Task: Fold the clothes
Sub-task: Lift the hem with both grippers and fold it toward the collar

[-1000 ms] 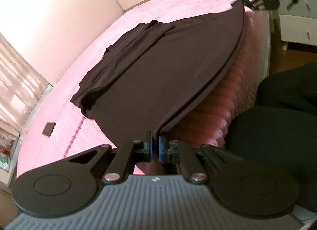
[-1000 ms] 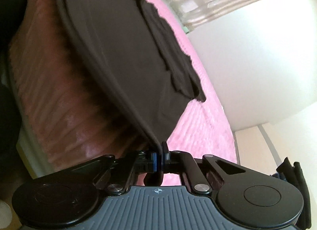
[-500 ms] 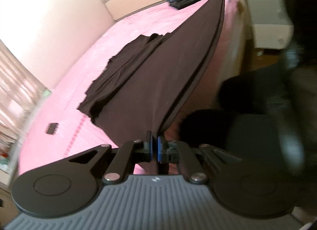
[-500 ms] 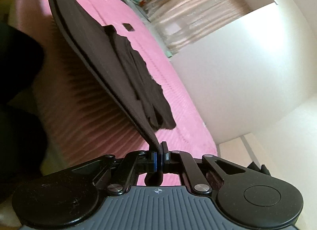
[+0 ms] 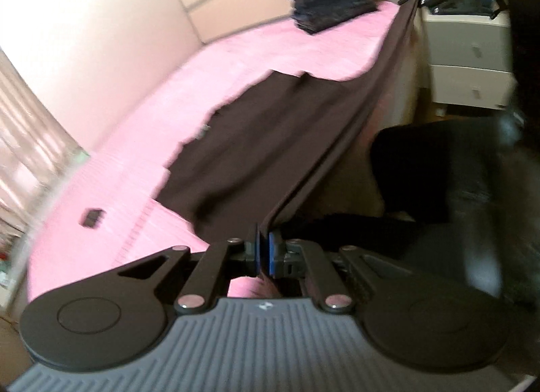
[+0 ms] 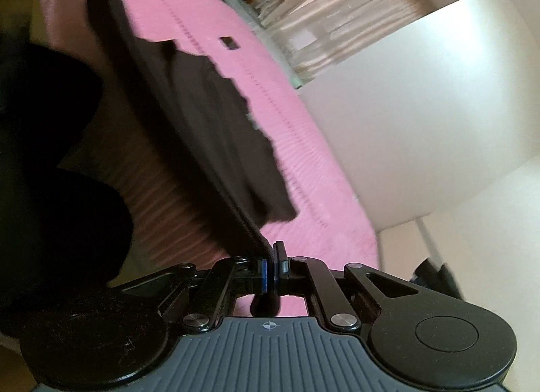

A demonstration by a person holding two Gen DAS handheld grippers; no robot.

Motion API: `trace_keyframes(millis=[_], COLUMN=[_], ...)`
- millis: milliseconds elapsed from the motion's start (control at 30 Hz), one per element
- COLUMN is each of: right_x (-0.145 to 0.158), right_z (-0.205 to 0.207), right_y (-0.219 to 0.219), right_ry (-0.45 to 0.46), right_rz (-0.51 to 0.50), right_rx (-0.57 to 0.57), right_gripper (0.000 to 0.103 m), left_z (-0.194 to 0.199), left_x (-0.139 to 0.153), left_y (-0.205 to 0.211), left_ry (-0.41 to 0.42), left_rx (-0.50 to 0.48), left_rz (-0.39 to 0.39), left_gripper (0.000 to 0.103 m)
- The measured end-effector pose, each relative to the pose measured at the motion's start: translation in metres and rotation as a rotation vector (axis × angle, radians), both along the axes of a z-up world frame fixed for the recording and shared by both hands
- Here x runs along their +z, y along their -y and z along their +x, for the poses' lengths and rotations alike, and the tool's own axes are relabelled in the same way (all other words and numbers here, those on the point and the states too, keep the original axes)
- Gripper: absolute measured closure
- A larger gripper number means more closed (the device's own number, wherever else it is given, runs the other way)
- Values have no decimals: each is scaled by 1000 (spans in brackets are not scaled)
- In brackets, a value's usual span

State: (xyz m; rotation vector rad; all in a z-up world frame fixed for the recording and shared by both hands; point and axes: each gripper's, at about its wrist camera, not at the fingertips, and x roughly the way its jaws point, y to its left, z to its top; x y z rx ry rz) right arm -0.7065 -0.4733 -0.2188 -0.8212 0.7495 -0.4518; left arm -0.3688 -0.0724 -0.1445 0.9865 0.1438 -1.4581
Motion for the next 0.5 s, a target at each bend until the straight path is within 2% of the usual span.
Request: trace_keyframes(millis=[133,300,400,500], right_x=[29,48,45,20], right_z=[52,133,188,239], right_y=[46,124,177,225], right_ry=[10,-9,-36,-71], right_rz=[-34,-28,8,50], right_rx=[12,31,25,10], right_gripper=[102,102,102,101], left_z=[38,103,147,190], left_x=[25,41,38,11], left_y=[51,136,196,258], left_ry=[33,36,19,3], left_rx=[30,68,93,116], left_rz=[-67,-97,-92,-41], left_gripper=[100,99,99,99])
